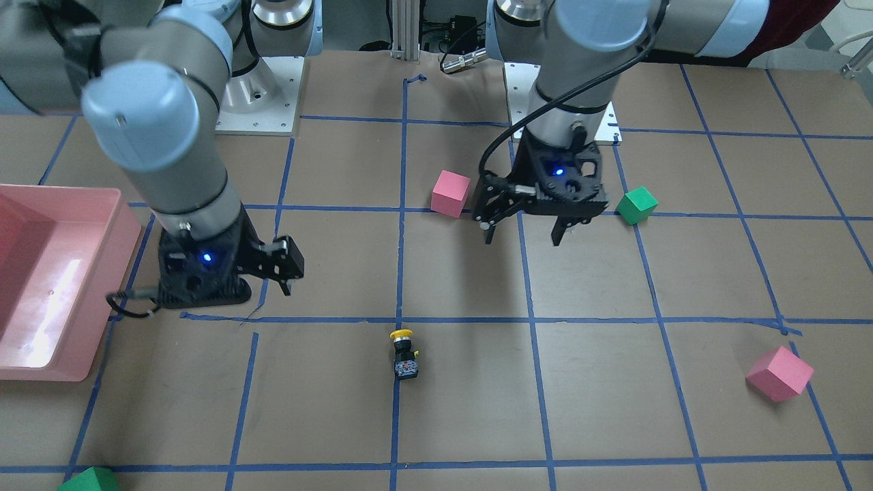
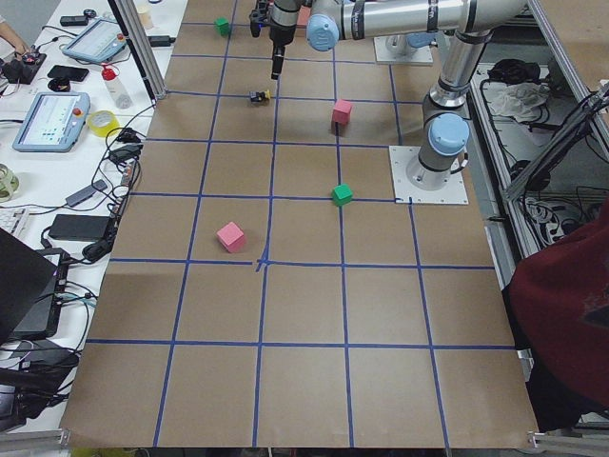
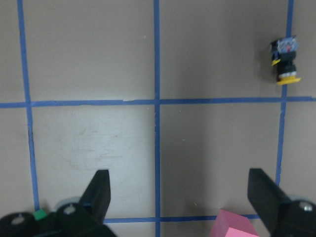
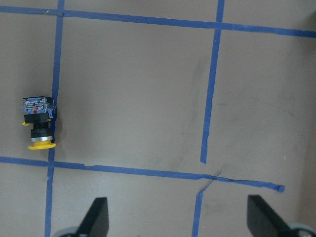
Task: Align button upright
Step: 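Reach the left gripper over the switch while the right arm retracts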
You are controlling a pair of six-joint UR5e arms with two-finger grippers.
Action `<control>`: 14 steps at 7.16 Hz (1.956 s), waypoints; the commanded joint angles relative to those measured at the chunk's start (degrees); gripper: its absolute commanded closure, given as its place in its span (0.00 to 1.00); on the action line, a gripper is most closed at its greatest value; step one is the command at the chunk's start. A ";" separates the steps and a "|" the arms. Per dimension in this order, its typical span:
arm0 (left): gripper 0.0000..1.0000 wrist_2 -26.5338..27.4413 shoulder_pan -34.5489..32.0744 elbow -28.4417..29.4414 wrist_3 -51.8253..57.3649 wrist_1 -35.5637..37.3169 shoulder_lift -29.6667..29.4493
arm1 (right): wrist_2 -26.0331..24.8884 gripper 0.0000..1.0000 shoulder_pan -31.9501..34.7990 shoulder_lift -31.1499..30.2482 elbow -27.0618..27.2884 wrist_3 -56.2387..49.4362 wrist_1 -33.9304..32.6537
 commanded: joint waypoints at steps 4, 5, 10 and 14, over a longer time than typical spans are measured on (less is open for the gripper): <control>0.00 8.23 -9.58 -8.49 -8.76 35.64 -14.72 | -0.43 0.00 0.02 -5.10 -0.22 -0.44 4.58; 0.00 10.87 -11.26 -8.49 -10.69 41.97 -18.32 | -2.44 0.00 -0.15 -5.36 0.30 -0.61 5.37; 0.00 17.40 -16.63 -7.88 -17.83 61.34 -33.10 | -5.80 0.00 -1.56 -5.45 -0.04 -7.91 8.19; 0.06 14.87 -16.98 -8.57 -15.46 61.11 -33.56 | -5.36 0.00 -1.56 -6.77 -0.84 -11.86 8.19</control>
